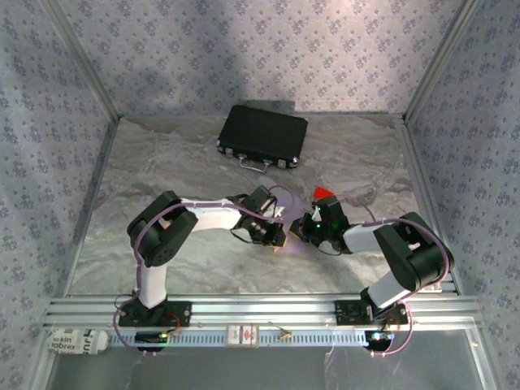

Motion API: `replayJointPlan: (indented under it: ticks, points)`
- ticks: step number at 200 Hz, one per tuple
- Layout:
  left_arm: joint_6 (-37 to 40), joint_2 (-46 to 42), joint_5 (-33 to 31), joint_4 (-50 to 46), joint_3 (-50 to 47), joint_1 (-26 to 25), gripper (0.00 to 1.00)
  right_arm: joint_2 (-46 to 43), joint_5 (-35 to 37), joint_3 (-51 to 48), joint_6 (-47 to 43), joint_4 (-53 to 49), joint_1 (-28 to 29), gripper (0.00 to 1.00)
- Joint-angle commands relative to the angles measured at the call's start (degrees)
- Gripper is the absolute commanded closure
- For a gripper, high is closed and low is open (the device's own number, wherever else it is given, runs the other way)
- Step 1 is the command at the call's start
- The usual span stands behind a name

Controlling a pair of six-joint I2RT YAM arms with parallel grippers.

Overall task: Fold a paper plane with a square sheet of paper (pick it up from the middle)
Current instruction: Fold the triangle a second time at the center of the table.

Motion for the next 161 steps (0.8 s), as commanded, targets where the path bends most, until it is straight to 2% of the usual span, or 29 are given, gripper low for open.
replayJointPlan:
  ticks: [1, 161]
  points:
    - [1.0, -0.2, -0.4, -1.5, -1.4, -0.2, 0.9, 0.7, 2.2, -1.6, -0.8, -4.6, -0.6, 1.0]
    - [1.0, -6.9, -2.5, -2.5, -11.1, -0.3, 0.91, 0.9, 2.0, -1.8, -0.9, -4.4, -1.0, 1.0]
